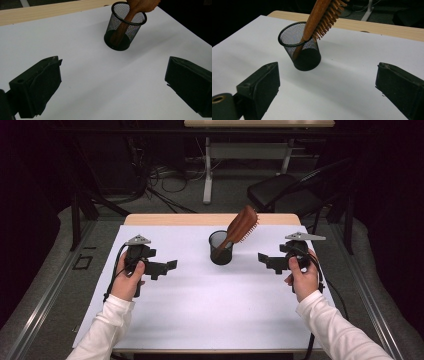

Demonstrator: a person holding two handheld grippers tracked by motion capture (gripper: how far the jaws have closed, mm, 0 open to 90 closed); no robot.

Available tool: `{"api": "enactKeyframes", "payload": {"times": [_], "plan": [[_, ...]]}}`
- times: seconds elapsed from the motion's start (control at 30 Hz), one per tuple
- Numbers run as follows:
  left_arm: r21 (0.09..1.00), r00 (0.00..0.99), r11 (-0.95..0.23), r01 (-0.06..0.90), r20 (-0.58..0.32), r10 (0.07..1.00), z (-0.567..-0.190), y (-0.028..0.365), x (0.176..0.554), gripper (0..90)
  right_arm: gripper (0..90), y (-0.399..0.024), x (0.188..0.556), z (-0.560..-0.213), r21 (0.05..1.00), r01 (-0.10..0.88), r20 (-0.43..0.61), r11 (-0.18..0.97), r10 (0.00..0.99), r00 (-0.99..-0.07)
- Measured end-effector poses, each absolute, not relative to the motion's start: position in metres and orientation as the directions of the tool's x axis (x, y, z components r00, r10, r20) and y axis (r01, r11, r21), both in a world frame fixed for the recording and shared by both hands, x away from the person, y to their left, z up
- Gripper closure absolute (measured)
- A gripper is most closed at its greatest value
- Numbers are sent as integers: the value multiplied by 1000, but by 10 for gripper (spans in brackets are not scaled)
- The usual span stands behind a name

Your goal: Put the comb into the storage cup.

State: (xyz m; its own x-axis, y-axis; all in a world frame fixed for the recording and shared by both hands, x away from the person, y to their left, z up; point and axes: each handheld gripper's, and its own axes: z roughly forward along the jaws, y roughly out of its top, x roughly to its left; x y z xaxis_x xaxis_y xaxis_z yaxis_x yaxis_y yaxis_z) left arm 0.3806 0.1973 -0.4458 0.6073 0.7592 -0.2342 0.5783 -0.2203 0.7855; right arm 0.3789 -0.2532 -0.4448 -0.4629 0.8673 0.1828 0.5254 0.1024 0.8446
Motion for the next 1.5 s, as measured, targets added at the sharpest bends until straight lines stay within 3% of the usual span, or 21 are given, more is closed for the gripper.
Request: {"api": "enactKeyframes", "payload": {"times": [1.5], "plan": [[809, 604, -188, 557, -240, 760, -487, 227, 354, 6, 55, -261, 338, -491, 846, 520, 159, 118, 875, -458]]}}
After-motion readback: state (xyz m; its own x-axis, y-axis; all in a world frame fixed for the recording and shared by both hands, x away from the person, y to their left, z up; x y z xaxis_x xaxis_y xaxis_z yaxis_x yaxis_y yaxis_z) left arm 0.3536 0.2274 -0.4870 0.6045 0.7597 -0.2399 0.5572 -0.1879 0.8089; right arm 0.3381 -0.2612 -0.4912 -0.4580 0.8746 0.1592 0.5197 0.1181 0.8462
